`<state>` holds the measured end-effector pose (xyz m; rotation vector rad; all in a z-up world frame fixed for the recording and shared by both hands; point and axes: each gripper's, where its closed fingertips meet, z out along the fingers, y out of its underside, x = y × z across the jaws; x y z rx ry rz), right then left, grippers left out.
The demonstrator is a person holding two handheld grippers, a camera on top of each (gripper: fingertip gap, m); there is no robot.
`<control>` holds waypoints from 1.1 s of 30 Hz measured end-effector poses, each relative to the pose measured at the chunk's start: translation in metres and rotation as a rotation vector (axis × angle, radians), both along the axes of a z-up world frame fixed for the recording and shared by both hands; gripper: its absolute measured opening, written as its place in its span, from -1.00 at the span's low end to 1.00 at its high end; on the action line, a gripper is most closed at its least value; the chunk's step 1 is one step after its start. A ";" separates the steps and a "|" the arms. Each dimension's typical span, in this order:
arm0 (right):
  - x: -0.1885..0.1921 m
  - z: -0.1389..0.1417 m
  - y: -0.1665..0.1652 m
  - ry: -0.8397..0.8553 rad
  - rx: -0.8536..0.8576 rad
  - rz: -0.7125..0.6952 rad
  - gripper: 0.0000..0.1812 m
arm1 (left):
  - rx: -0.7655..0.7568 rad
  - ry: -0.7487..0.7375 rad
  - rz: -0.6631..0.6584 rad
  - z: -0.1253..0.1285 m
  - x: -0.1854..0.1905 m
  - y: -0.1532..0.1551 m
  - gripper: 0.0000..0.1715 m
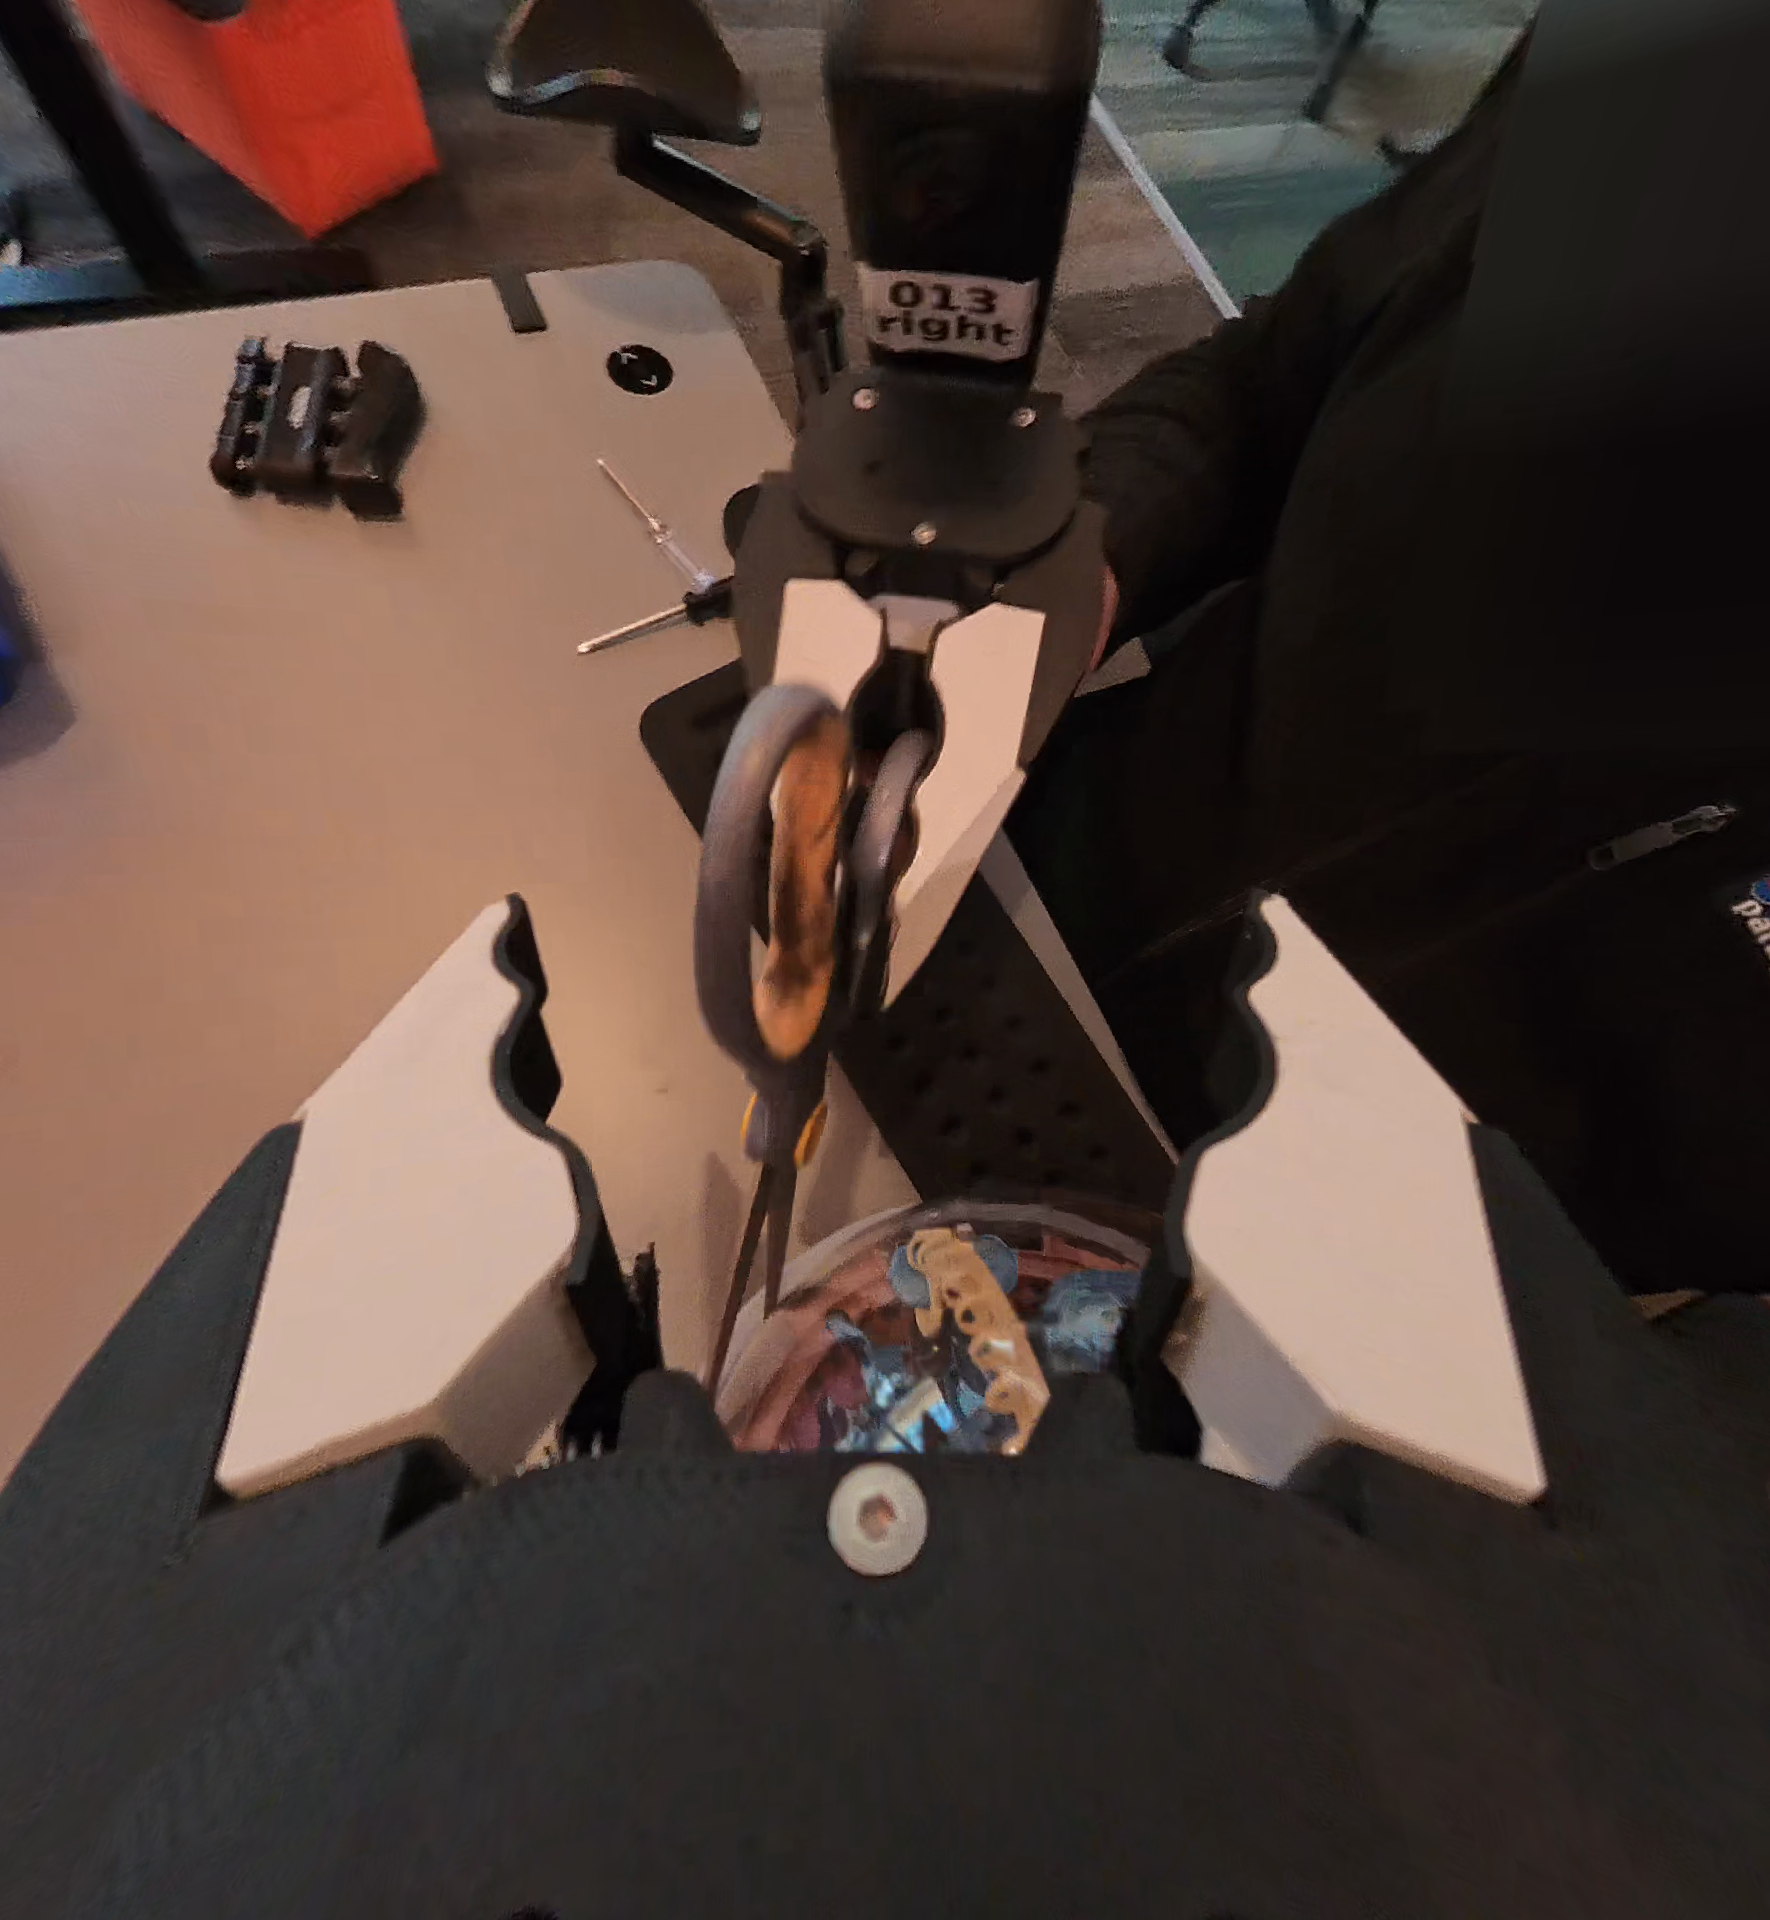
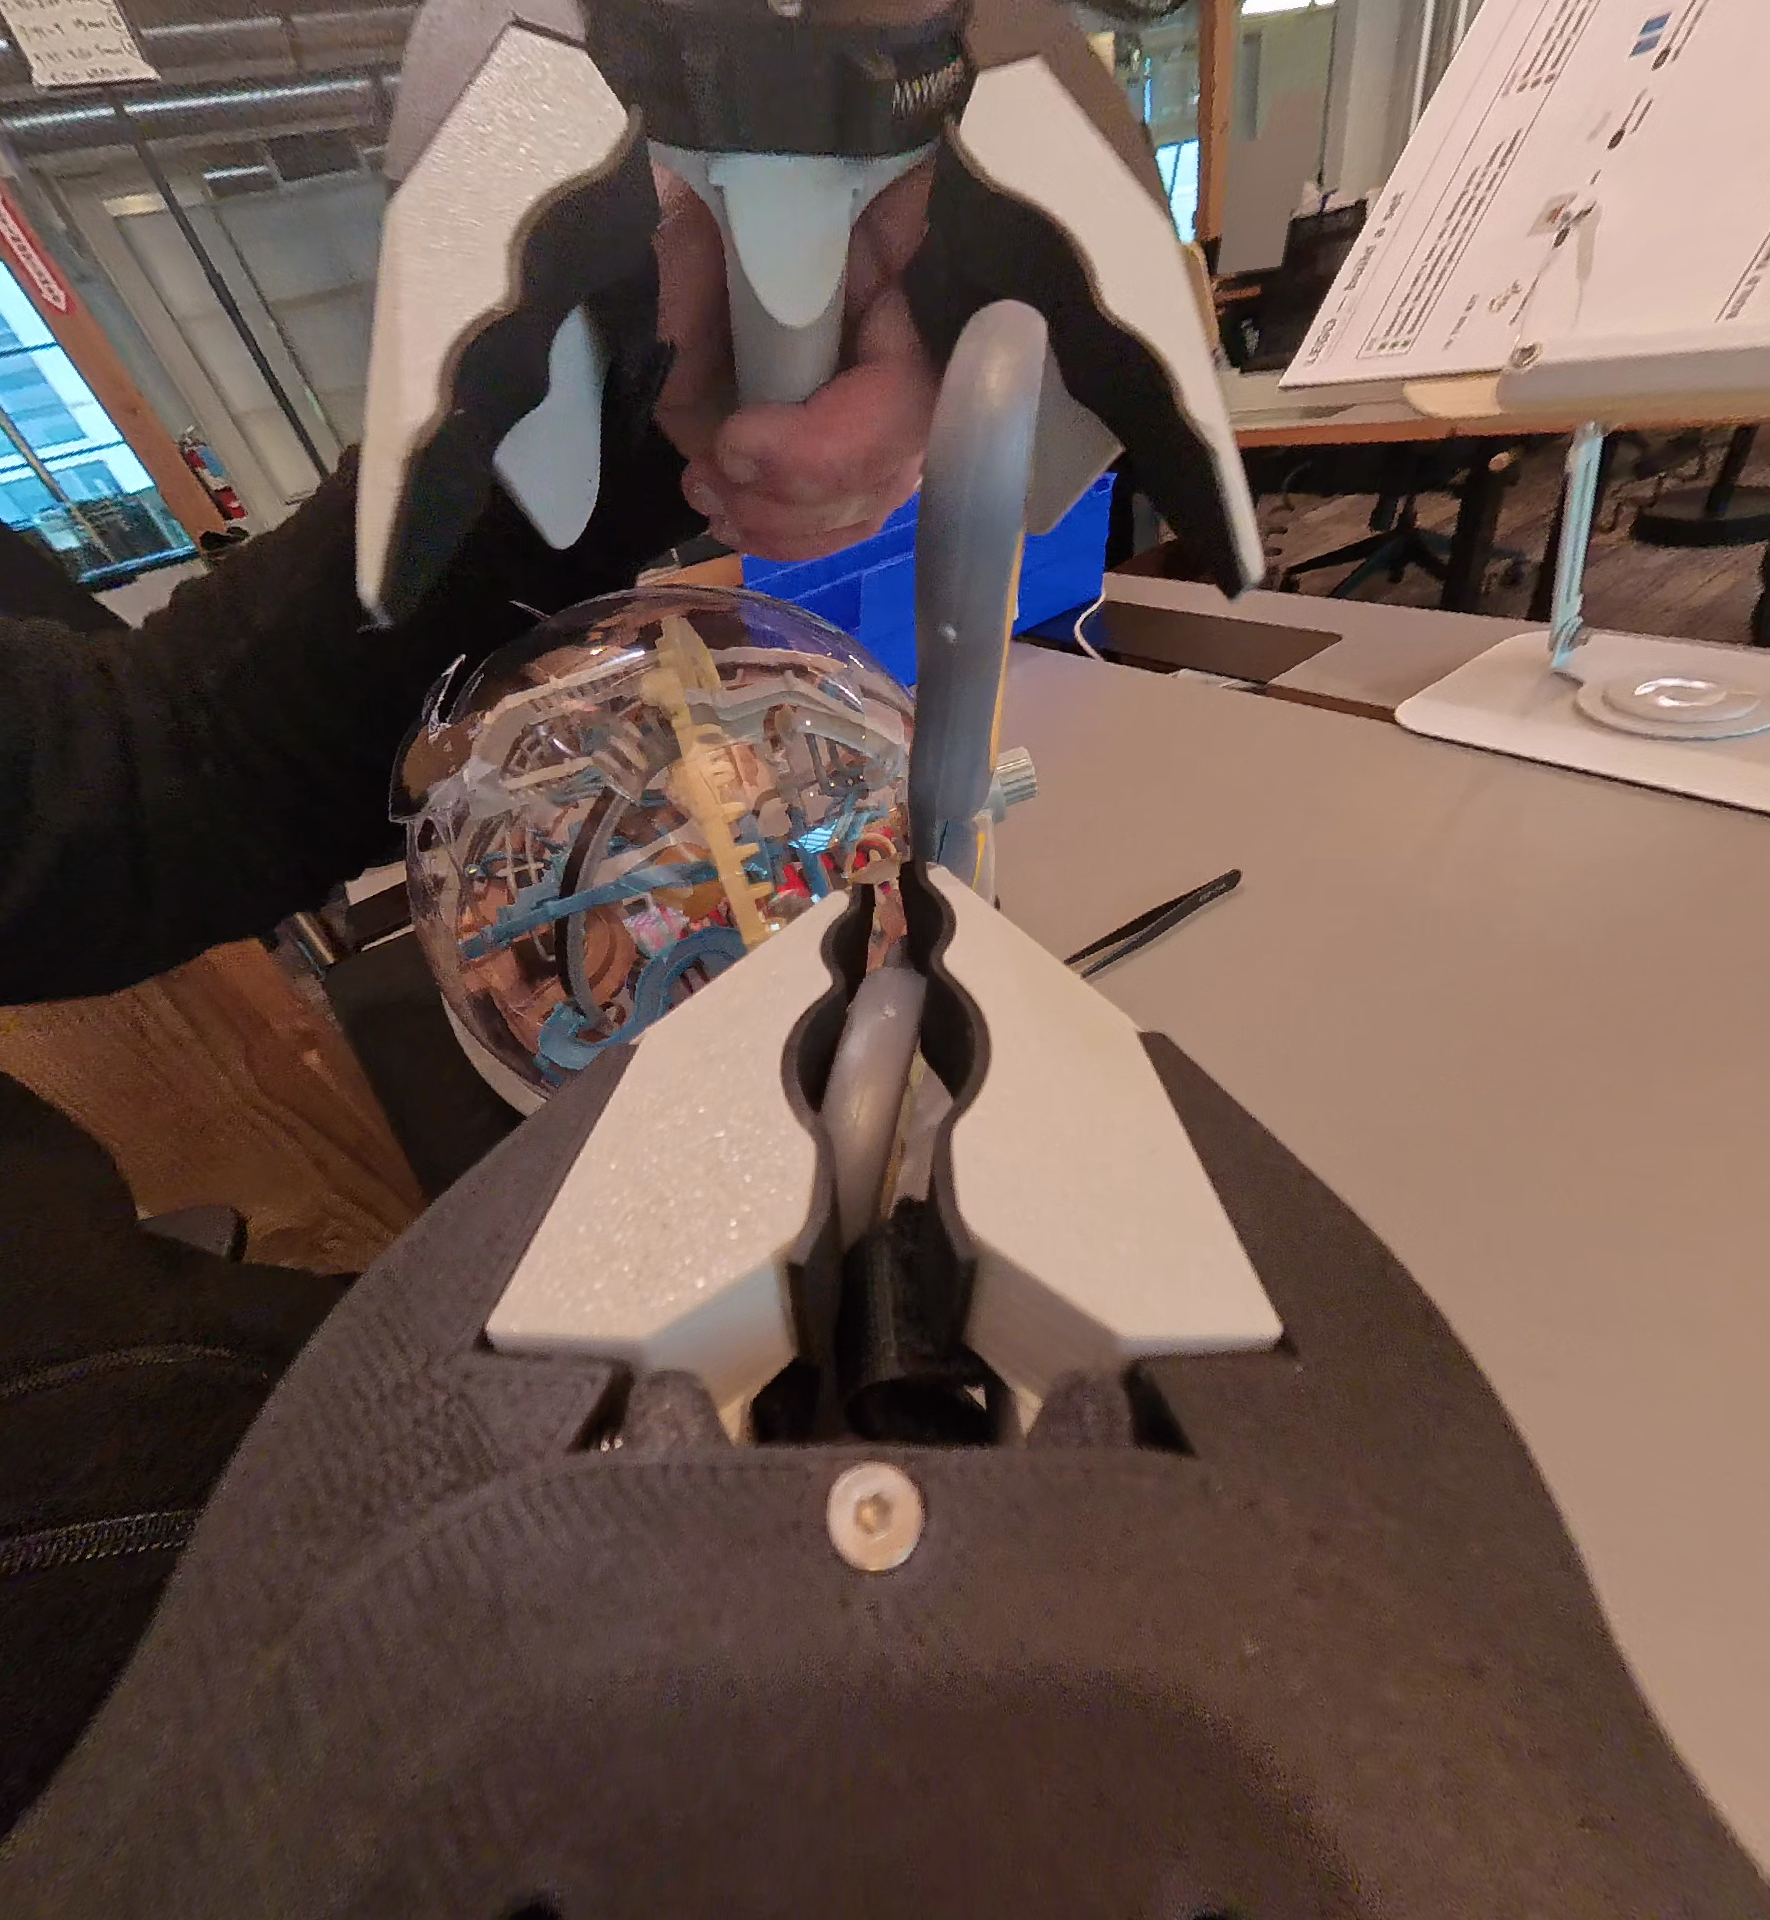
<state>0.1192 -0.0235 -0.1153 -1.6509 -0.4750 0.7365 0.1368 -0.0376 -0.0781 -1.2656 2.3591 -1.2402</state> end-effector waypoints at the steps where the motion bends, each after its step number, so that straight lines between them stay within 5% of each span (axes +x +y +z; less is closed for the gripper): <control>1: -0.001 -0.001 0.003 0.002 -0.012 0.008 -0.95 | 0.020 0.007 -0.044 -0.003 0.003 -0.006 0.39; 5: -0.003 -0.008 0.016 -0.010 -0.077 0.046 -0.95 | 0.060 0.009 -0.091 -0.016 0.021 -0.009 0.11; 11: -0.003 -0.009 0.026 0.005 -0.131 0.119 -0.95 | -0.078 -0.092 0.047 -0.008 0.045 0.019 -0.89; 21: 0.004 -0.005 0.038 -0.003 -0.172 0.184 -0.94 | -0.140 -0.288 0.175 0.011 0.052 0.040 -0.89; 33: 0.009 0.008 0.033 -0.072 -0.092 0.171 -0.95 | -0.005 -0.368 0.196 0.042 0.057 0.040 -0.84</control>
